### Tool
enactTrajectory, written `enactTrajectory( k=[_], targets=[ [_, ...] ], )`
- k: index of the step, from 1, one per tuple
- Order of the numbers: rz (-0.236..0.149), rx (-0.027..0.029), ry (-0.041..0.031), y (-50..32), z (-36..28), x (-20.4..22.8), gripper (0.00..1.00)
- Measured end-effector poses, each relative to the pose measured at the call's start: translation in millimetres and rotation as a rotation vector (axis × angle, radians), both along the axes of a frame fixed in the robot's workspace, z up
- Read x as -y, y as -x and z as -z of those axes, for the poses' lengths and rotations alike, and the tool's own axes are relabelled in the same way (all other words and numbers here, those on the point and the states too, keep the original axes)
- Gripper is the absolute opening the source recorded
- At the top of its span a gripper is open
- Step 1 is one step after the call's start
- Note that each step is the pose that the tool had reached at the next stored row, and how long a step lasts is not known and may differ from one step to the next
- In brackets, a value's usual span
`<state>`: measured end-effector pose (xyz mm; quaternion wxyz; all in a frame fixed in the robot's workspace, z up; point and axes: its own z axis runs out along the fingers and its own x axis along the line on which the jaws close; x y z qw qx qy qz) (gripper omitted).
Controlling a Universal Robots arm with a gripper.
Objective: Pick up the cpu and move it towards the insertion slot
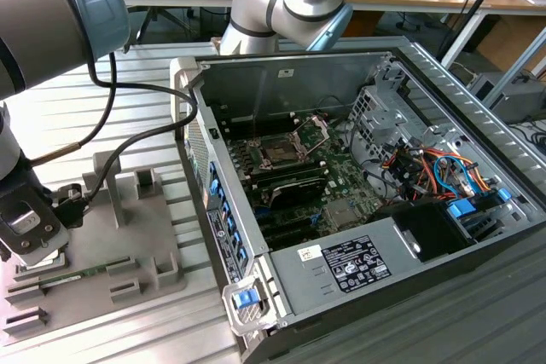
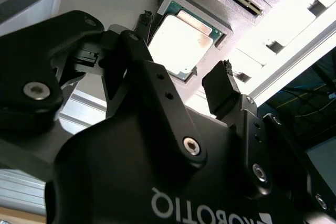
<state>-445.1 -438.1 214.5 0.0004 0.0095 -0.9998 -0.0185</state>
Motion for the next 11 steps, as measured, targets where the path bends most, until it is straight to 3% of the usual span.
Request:
enactTrajectory(
  k=[11],
  targets=[
    [0.0, 0.0, 0.0, 0.0, 3.9, 0.0, 0.67]
  ],
)
